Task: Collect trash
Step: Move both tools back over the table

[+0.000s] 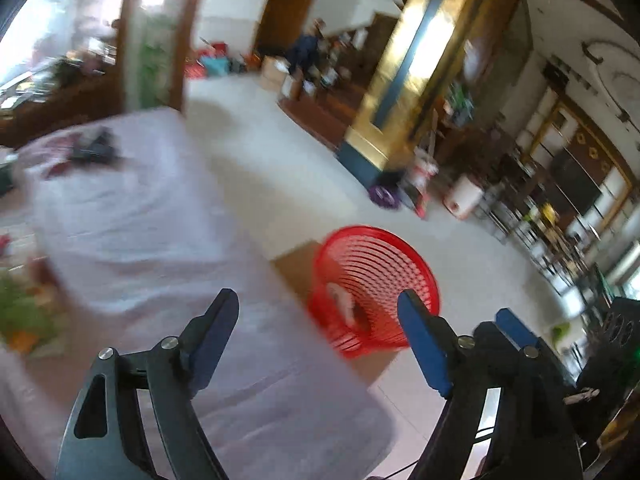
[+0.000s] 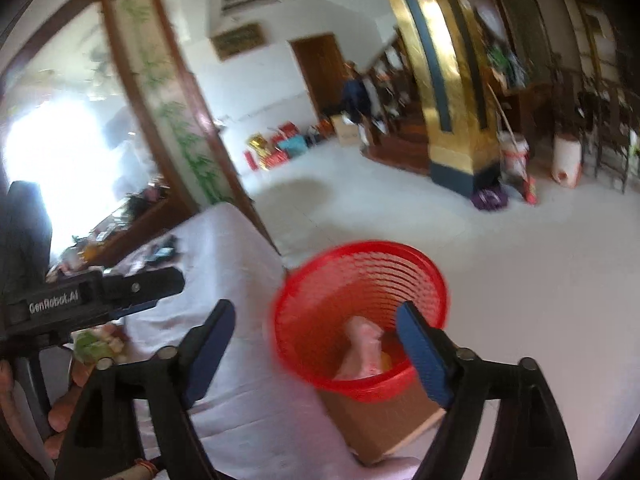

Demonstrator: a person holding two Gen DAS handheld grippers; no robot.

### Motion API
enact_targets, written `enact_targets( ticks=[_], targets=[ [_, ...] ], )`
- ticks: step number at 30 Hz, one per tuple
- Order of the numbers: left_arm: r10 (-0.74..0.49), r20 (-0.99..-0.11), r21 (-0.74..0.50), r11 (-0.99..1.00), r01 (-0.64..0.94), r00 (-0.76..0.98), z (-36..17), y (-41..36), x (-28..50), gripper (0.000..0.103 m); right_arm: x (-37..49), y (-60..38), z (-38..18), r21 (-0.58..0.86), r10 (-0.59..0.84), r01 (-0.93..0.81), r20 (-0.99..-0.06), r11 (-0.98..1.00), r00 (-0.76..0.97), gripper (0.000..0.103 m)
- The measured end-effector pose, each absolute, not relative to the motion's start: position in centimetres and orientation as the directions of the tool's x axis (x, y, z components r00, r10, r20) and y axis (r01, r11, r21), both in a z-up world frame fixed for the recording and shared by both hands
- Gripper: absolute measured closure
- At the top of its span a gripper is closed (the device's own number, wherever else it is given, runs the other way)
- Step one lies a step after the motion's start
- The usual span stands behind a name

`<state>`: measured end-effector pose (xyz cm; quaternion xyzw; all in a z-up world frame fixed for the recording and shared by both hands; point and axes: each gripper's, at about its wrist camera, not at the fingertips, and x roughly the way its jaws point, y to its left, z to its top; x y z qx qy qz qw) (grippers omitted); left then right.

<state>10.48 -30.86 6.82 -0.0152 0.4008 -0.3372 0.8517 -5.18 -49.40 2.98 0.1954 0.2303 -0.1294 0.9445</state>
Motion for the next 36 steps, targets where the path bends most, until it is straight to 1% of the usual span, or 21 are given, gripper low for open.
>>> enact_targets(
  ticks=[1,3,4,6,8,11,14,18,21,23,27,32,36],
  targets=[
    [-0.571,-0.662,-0.286,0.791,0.542,0.484,7.4,-28.9,9.6,0.021,-5.7,-47.7,3.8,0.308,-0.132,0.297,-0.458,0.904,0.879,0.009],
    [-0.534,-0.636,-0.273,0.831,0.485,0.557,8.5,-23.6,8.1,0.017,-6.2,-45.1,5.0,0.309,-0.095,0.240,-0.419,0.920,0.903,0.007],
    [-0.522,-0.630,-0.271,0.841,0.468,0.574,8.7,-22.1,7.7,0.017,-6.3,-43.4,5.6,0.308,-0.078,0.214,-0.399,0.927,0.914,0.006],
    [-0.483,-0.612,-0.270,0.872,0.408,0.626,9.4,-16.9,6.7,0.017,-6.4,-40.9,6.5,0.304,-0.043,0.164,-0.371,0.938,0.928,0.006],
    [-0.423,-0.618,-0.252,0.905,0.343,0.663,9.5,-12.9,6.4,0.017,-6.2,-37.9,7.3,0.308,0.011,0.102,-0.344,0.946,0.939,0.006],
    [-0.365,-0.616,-0.265,0.931,0.252,0.698,9.7,-7.1,6.3,0.017,-5.6,-34.4,7.7,0.326,0.081,0.031,-0.324,0.945,0.943,0.006],
    [-0.309,-0.615,-0.304,0.942,0.144,0.726,9.3,-1.5,6.2,0.017,-4.5,-31.0,7.7,0.338,0.158,-0.041,-0.327,0.940,0.932,0.006],
    [-0.213,-0.621,-0.304,0.952,0.019,0.755,8.9,4.3,6.2,0.017,-2.4,-26.4,7.7,0.290,0.214,-0.109,-0.358,0.951,0.909,0.006],
    [-0.174,-0.618,-0.299,0.954,-0.024,0.767,8.9,7.0,5.9,0.017,-1.1,-23.8,7.7,0.266,0.247,-0.151,-0.377,0.952,0.892,0.006],
    [-0.134,-0.612,-0.286,0.956,-0.059,0.779,8.8,8.7,5.4,0.017,-0.6,-22.0,8.0,0.247,0.268,-0.183,-0.374,0.952,0.888,0.006],
    [-0.084,-0.598,-0.268,0.958,-0.101,0.797,9.1,11.4,4.7,0.017,0.3,-19.1,8.4,0.193,0.264,-0.204,-0.371,0.960,0.891,0.006],
    [-0.045,-0.582,-0.242,0.963,-0.120,0.812,9.3,12.2,5.4,0.017,2.2,-17.2,8.2,0.191,0.288,-0.230,-0.383,0.954,0.878,0.006],
    [-0.048,-0.601,-0.228,0.967,-0.114,0.798,8.6,12.4,7.3,0.017,3.9,-16.2,7.8,0.199,0.305,-0.243,-0.403,0.949,0.863,0.006]
  ],
)
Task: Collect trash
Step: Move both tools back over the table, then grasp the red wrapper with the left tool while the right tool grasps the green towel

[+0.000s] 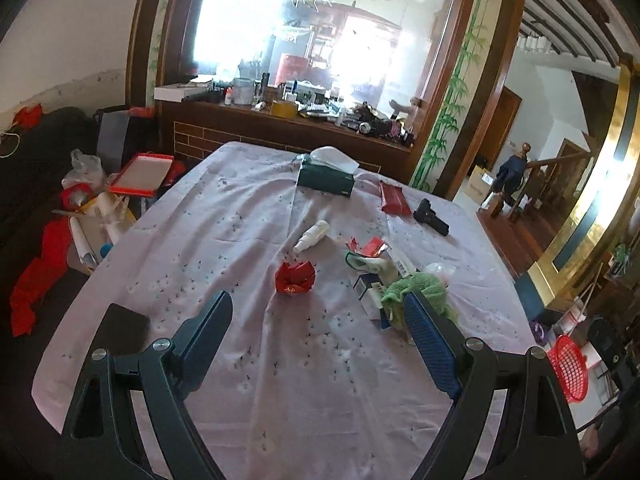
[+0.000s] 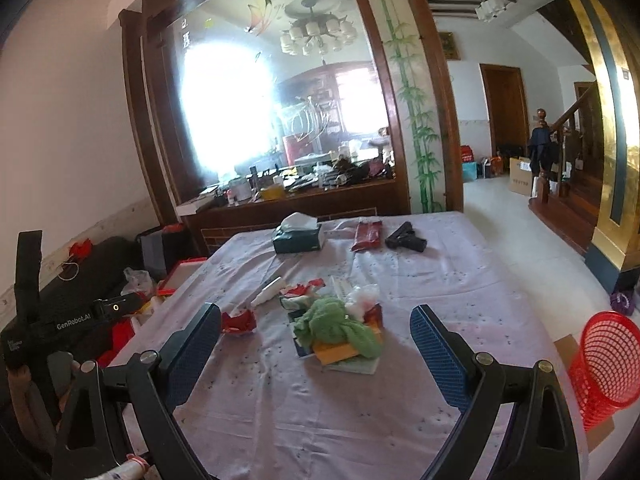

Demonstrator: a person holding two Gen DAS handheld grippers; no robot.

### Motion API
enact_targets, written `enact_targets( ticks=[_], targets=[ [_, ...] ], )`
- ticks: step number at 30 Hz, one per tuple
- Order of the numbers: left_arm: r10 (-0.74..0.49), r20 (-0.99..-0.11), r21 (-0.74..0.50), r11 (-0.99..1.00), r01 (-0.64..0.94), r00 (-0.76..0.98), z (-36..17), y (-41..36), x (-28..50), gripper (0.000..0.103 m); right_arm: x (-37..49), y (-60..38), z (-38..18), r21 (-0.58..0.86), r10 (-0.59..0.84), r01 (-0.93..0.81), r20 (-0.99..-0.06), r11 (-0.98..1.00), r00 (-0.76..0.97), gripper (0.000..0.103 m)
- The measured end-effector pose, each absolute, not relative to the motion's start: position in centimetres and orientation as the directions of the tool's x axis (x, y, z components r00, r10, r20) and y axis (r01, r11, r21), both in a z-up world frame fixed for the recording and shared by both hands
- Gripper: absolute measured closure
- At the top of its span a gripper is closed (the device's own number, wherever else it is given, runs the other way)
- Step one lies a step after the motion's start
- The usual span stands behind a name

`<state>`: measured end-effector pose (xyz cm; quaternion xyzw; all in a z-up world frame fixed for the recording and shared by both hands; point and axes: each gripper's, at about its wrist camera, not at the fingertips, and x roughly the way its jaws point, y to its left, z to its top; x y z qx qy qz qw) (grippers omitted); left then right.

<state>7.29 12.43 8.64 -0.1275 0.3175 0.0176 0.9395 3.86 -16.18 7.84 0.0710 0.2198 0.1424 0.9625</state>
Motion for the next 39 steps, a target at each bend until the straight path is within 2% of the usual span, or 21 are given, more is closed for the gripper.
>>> enact_targets(
  ticks=[8,12,19,24,26,29,31,32,34,35,38,39],
  targets=[
    [-0.058,-0.639,-0.209,0.973,-0.101,0.767,6.4,12.7,11.2,0.017,8.3,-14.6,5.9,0.218,0.332,-0.259,-0.438,0.941,0.836,0.006],
    [-0.052,-0.637,-0.196,0.976,-0.096,0.769,5.5,12.7,12.5,0.017,10.3,-13.9,4.9,0.214,0.332,-0.261,-0.451,0.941,0.828,0.008],
    [-0.029,-0.688,-0.168,0.979,-0.120,0.725,2.5,13.9,16.3,0.017,14.0,-12.3,2.7,0.224,0.349,-0.271,-0.494,0.936,0.796,0.012],
    [-0.017,-0.716,-0.132,0.985,-0.111,0.697,0.2,14.3,19.2,0.017,16.7,-11.9,0.4,0.240,0.353,-0.262,-0.539,0.935,0.765,0.019],
    [-0.029,-0.722,-0.131,0.987,-0.095,0.691,-0.8,14.3,20.5,0.017,18.0,-11.9,-0.7,0.260,0.360,-0.254,-0.561,0.932,0.745,0.027],
    [-0.056,-0.746,-0.131,0.989,-0.064,0.664,-2.4,14.1,22.5,0.026,20.1,-12.0,-2.7,0.287,0.359,-0.226,-0.601,0.931,0.714,0.035],
    [-0.064,-0.760,-0.122,0.992,-0.044,0.647,-3.8,13.8,23.8,0.026,21.3,-11.8,-3.8,0.294,0.351,-0.208,-0.621,0.933,0.700,0.036],
    [-0.055,-0.777,-0.112,0.992,-0.052,0.627,-4.6,13.8,24.6,0.030,21.8,-11.8,-4.2,0.296,0.346,-0.197,-0.626,0.935,0.699,0.036],
    [-0.066,-0.810,-0.123,0.991,-0.060,0.582,-6.0,14.1,25.7,0.047,22.5,-11.8,-4.9,0.307,0.343,-0.183,-0.629,0.934,0.697,0.036],
    [-0.065,-0.822,-0.125,0.990,-0.068,0.565,-6.5,14.2,25.9,0.059,22.8,-11.7,-5.2,0.308,0.341,-0.178,-0.632,0.935,0.696,0.036],
    [-0.064,-0.835,-0.131,0.988,-0.085,0.547,-7.2,14.4,26.2,0.068,23.6,-11.4,-6.2,0.296,0.322,-0.162,-0.645,0.941,0.693,0.037],
    [-0.061,-0.832,-0.126,0.989,-0.080,0.552,-7.0,14.3,26.0,0.076,23.9,-11.3,-6.7,0.298,0.322,-0.159,-0.652,0.941,0.687,0.037]
  ],
)
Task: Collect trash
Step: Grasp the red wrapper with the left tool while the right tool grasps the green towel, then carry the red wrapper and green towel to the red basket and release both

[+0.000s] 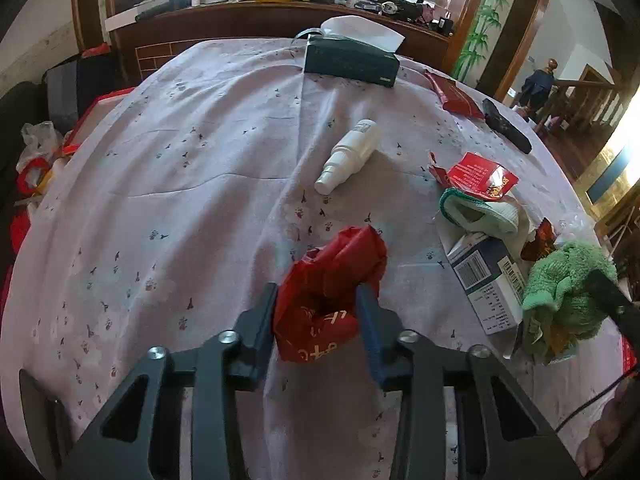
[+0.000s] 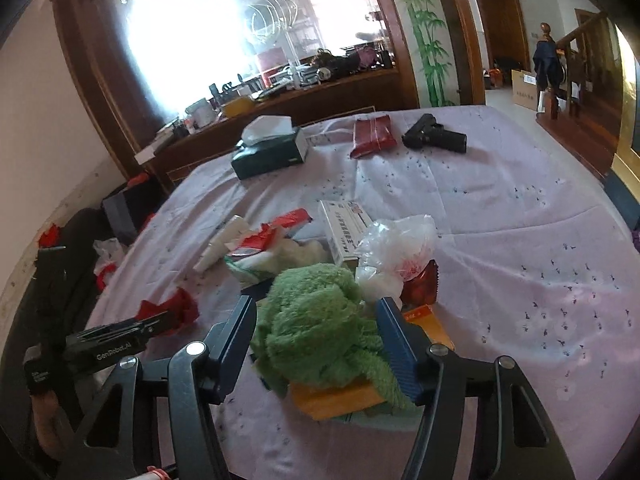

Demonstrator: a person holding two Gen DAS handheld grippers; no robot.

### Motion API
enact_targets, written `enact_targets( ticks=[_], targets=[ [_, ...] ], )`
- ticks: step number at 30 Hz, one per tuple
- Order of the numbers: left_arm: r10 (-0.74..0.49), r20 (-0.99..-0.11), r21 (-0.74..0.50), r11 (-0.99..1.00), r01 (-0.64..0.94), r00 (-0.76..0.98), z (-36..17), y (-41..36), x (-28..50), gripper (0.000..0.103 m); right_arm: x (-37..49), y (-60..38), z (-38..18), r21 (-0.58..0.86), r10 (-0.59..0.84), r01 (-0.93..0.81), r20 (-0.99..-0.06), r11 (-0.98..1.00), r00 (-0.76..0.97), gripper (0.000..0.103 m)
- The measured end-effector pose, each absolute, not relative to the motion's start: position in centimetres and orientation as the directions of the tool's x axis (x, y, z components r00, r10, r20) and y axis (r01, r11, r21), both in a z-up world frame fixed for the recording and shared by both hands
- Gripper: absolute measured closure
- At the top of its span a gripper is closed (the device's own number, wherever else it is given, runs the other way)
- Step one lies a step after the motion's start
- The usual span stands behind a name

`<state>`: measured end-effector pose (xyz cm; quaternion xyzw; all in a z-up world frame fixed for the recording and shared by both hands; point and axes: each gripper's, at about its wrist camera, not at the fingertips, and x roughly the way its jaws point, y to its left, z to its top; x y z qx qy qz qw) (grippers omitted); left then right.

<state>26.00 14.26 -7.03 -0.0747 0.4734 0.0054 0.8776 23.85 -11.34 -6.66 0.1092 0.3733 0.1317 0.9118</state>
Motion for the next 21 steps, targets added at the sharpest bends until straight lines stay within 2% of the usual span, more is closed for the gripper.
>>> enact_targets(
  ticks=[2,5,13,21],
  targets=[
    [-0.057,-0.830,-0.114,0.991,-0.068,0.555,-6.8,13.9,25.7,0.087,24.1,-11.1,-7.5,0.313,0.343,-0.171,-0.660,0.934,0.669,0.051],
    [-0.087,-0.829,-0.129,0.991,-0.037,0.552,-6.7,13.4,25.5,0.089,23.7,-10.9,-7.5,0.312,0.352,-0.185,-0.657,0.932,0.666,0.063],
    [-0.150,-0.784,-0.201,0.979,-0.019,0.602,-3.4,12.0,20.9,0.089,18.2,-13.2,-3.8,0.364,0.384,-0.192,-0.583,0.912,0.716,0.067],
    [-0.204,-0.680,-0.211,0.974,0.079,0.704,3.8,5.9,11.9,0.089,8.9,-18.2,2.2,0.348,0.338,-0.180,-0.472,0.920,0.814,0.067]
  ],
)
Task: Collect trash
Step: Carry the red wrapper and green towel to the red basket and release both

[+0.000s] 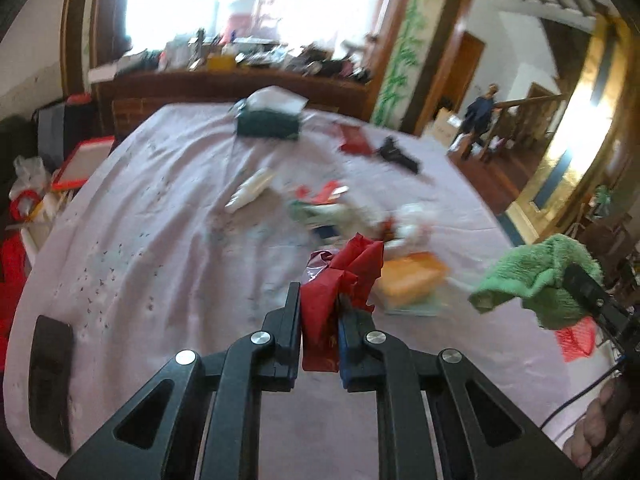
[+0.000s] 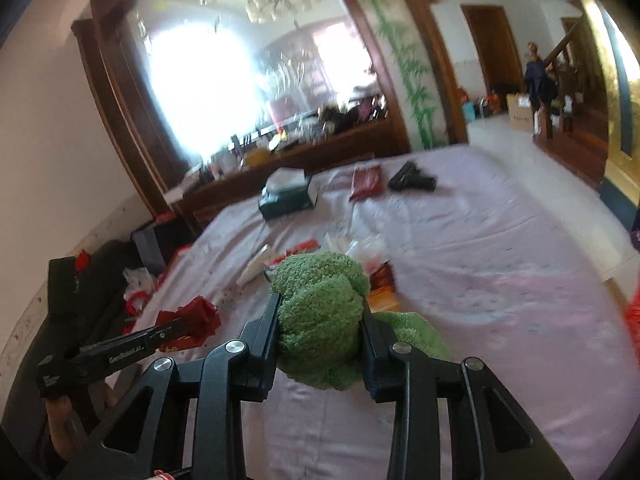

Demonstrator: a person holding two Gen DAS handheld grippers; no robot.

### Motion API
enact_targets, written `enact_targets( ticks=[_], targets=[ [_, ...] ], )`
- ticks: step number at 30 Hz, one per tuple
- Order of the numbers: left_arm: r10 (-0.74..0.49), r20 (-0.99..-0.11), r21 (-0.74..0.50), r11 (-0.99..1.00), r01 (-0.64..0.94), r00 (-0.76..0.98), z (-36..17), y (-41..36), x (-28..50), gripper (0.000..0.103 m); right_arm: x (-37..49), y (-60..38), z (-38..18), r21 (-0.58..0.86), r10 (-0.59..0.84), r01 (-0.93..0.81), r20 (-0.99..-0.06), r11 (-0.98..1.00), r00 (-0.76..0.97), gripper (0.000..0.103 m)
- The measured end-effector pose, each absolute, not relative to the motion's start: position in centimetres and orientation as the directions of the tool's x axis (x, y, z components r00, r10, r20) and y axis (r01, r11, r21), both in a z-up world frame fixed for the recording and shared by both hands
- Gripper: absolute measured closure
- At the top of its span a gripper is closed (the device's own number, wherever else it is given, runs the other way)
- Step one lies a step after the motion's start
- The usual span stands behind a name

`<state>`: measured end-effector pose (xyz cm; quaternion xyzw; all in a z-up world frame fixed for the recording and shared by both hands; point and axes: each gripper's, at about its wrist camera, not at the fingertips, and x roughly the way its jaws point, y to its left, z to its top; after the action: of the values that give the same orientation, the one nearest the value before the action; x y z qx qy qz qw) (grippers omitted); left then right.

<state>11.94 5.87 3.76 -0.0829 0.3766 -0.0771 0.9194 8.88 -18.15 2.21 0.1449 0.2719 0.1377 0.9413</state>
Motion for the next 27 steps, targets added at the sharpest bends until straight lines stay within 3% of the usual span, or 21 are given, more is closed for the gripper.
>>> enact_targets(
  ticks=[12,27],
  targets=[
    [-0.366,-0.558,-0.208,0.931,0.301,0.745,10.5,-5.5,5.0,0.089,-2.0,-26.4,8.3,0.306,0.192,-0.085,-0.340,0.948,0.921,0.067],
    [-0.424,-0.518,-0.177,0.903,0.392,0.743,12.8,-12.7,0.8,0.089,-10.3,-32.2,11.0,0.276,0.017,0.055,-0.252,0.960,0.967,0.067]
  ],
)
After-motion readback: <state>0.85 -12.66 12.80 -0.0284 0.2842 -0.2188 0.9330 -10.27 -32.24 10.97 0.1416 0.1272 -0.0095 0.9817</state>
